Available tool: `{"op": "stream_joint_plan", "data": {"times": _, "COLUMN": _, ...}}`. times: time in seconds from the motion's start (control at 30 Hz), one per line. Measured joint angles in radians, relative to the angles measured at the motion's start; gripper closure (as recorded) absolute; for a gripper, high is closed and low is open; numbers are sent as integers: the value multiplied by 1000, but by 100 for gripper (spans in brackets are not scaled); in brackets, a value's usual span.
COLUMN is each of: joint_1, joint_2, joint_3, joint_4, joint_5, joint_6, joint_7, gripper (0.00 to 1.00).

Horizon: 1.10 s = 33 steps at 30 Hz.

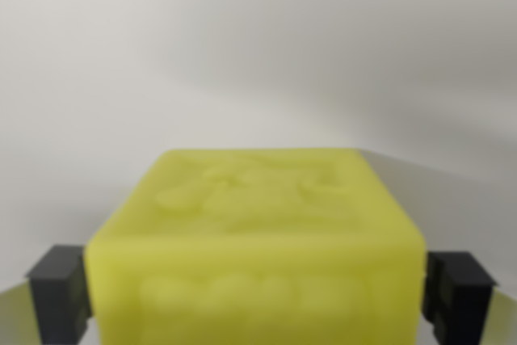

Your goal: Pick yellow cube

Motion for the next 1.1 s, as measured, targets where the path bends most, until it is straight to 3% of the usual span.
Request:
{"op": "stream_joint_plan", "data": {"times": 0.07, "joint_1": 0, "joint_2": 0, "joint_3": 0, "joint_4": 0, "joint_5": 0, "joint_6": 0, "joint_7": 0, "gripper": 0}}
{"op": "stream_joint_plan", "data": {"times": 0.1, "joint_1": 0, "joint_2": 0, "joint_3": 0, "joint_4": 0, "joint_5": 0, "joint_6": 0, "joint_7": 0, "gripper": 100}}
{"op": "stream_joint_plan", "data": {"times": 0.33, "joint_1": 1, "joint_2": -16, "joint_3": -2, "joint_4": -4, "joint_5": -3, "joint_6": -11, "joint_7": 3, "gripper": 100}}
{"op": "stream_joint_plan", "data": {"times": 1.1, "joint_1": -10, "joint_2": -138, "joint_3": -2, "joint_4": -35, "joint_5": -53, "joint_6": -102, "joint_7": 41, "gripper": 100}}
